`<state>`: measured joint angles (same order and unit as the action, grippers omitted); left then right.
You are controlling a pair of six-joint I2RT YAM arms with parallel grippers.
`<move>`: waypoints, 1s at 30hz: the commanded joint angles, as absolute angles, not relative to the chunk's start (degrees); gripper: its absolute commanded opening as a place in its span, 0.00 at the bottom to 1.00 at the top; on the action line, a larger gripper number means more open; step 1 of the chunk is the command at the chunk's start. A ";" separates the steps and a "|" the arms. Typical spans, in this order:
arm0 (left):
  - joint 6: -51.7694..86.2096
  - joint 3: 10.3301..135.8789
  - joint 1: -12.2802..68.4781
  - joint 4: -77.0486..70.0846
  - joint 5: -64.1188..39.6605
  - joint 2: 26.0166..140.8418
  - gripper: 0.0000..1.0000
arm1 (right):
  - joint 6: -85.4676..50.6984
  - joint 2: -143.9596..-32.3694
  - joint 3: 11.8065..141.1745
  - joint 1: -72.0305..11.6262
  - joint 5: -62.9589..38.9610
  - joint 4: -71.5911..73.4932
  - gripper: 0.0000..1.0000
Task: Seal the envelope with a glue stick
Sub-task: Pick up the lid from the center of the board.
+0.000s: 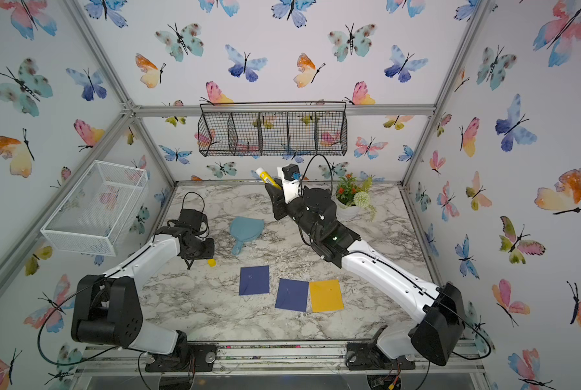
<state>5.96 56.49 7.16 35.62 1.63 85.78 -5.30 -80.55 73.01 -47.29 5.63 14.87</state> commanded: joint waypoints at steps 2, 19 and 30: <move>4.57 54.93 6.52 33.31 1.05 88.08 0.46 | -5.18 -78.49 72.55 -46.85 6.33 14.61 0.01; 4.05 55.83 5.80 32.41 -0.01 96.28 0.39 | -5.62 -77.96 72.51 -46.79 6.37 14.45 0.02; 4.07 55.20 5.81 32.26 0.54 94.57 0.37 | -5.45 -78.57 72.93 -46.68 5.67 14.33 0.02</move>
